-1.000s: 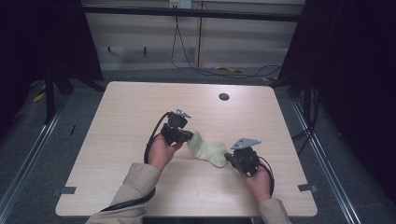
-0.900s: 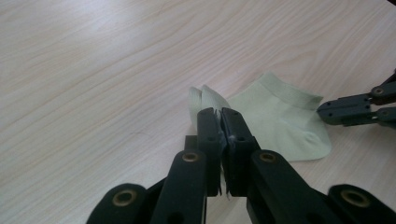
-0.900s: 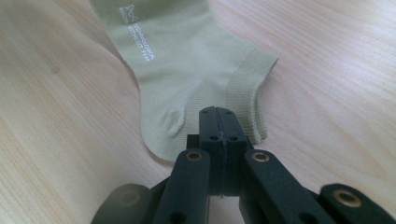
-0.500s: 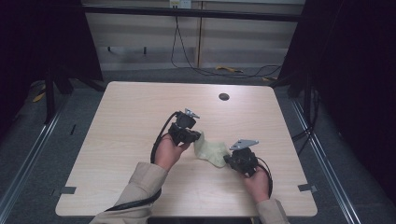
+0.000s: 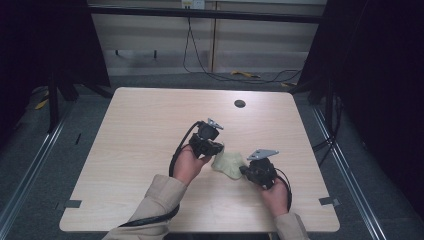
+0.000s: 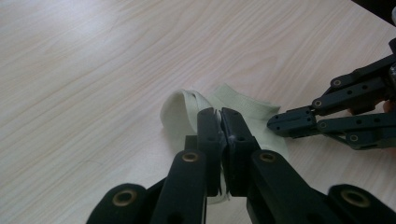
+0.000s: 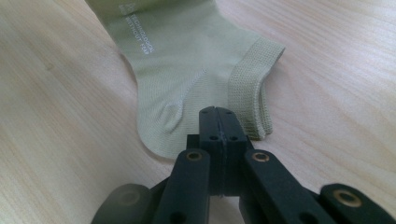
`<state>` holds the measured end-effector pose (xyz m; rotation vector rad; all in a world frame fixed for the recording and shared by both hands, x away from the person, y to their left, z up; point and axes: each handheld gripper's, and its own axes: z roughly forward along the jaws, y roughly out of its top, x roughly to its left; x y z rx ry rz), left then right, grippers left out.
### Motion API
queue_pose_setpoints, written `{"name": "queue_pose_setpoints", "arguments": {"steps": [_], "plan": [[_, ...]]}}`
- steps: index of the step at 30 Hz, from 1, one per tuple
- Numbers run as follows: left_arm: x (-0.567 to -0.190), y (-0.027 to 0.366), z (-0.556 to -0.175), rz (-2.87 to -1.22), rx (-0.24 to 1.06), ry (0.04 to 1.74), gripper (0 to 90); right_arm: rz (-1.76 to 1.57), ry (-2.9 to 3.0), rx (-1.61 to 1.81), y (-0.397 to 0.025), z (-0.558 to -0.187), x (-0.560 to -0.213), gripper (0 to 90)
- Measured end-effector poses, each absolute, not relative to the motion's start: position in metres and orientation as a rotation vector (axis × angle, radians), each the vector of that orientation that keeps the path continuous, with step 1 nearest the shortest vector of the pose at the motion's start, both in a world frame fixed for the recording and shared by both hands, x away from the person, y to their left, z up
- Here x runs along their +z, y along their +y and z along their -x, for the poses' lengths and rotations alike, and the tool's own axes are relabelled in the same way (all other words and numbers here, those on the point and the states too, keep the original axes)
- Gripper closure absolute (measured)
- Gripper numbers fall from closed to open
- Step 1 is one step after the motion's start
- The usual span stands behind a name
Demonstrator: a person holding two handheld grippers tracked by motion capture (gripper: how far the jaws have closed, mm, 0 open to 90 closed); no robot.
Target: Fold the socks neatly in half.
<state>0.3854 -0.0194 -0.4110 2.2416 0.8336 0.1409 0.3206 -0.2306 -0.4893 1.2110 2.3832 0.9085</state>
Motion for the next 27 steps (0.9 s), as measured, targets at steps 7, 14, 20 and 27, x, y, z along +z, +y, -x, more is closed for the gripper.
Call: {"name": "queue_pose_setpoints", "arguments": {"steps": [7,14,20,27], "plan": [[-0.413,-0.028,-0.382,-2.251,0.132,0.812,87.5,-1.209,2.378,0.917,-0.230,-0.321,-0.490,90.0],[-0.417,-0.035,-0.379,-2.260,0.117,0.796,87.5,-1.202,2.381,0.924,-0.225,-0.323,-0.490,90.0],[-0.420,-0.040,-0.378,-2.264,0.117,0.787,87.5,-1.191,2.372,0.945,-0.226,-0.321,-0.487,90.0],[-0.423,-0.042,-0.377,-2.275,0.110,0.784,87.5,-1.192,2.358,0.902,-0.236,-0.315,-0.482,90.0]]}}
